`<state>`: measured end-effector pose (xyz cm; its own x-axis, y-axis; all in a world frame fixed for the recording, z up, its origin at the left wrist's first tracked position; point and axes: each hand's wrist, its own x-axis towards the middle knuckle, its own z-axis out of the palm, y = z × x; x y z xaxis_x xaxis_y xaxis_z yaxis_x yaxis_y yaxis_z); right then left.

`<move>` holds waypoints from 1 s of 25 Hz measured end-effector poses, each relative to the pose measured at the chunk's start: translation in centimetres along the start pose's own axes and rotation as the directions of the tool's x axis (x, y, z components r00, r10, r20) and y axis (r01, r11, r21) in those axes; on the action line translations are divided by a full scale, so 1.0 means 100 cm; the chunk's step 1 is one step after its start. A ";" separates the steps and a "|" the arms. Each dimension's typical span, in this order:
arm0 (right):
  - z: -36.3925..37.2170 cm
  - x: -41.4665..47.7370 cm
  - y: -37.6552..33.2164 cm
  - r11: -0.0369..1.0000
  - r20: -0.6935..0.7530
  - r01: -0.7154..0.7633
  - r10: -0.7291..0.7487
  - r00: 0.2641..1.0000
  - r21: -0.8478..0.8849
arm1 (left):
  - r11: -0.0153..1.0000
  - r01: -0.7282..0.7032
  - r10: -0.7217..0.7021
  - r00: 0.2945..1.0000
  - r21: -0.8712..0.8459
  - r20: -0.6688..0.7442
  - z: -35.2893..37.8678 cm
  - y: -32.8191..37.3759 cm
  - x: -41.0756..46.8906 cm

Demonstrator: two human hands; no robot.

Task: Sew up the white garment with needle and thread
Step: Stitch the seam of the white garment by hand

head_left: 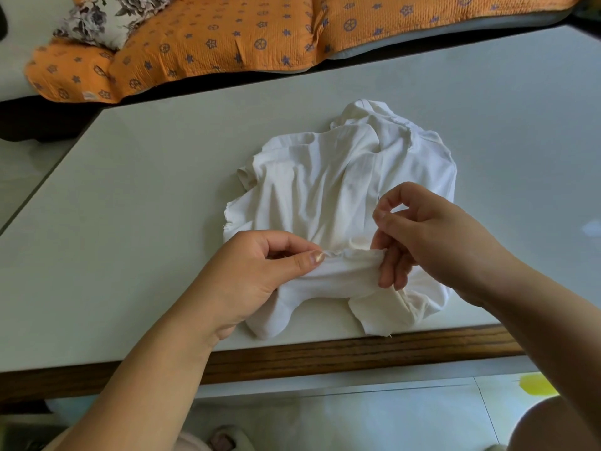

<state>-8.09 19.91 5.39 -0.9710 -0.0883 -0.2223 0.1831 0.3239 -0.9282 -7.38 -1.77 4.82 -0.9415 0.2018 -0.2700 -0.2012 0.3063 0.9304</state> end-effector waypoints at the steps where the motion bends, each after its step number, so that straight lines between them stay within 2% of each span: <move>1: -0.001 0.000 0.000 1.000 -0.016 -0.006 0.005 1.000 -0.015 | 1.000 0.003 -0.003 1.000 -0.001 0.003 0.000 0.000 0.000; 4: -0.003 0.000 0.001 1.000 -0.056 -0.018 0.017 0.998 -0.017 | 1.000 0.001 -0.001 1.000 -0.012 -0.001 0.001 -0.002 0.002; 7: -0.003 0.000 0.003 0.997 -0.038 -0.046 0.044 0.998 -0.062 | 1.000 -0.012 0.011 0.999 -0.009 -0.034 0.004 -0.002 0.002; 12: -0.004 -0.004 -0.002 0.987 0.092 -0.072 0.060 0.994 0.142 | 1.000 0.005 -0.005 1.000 0.014 0.013 0.007 -0.002 0.002; 15: 0.000 -0.005 -0.002 0.984 0.133 -0.079 0.058 0.989 0.159 | 1.000 -0.004 0.004 1.000 0.003 0.020 0.008 -0.001 0.001; 22: -0.007 -0.003 -0.002 0.995 -0.009 -0.078 0.079 0.997 0.067 | 0.998 -0.038 0.034 0.997 -0.053 -0.073 0.004 -0.001 0.002; 25: -0.010 -0.002 -0.001 0.993 -0.019 -0.099 0.101 0.995 0.065 | 0.997 -0.034 0.032 0.999 -0.068 -0.042 0.005 0.001 0.001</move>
<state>-8.07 20.82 5.84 -0.9503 -0.0376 -0.3090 0.2882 0.2686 -0.9191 -7.34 -1.24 4.73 -0.9578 0.1725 -0.2299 -0.1866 0.2351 0.9539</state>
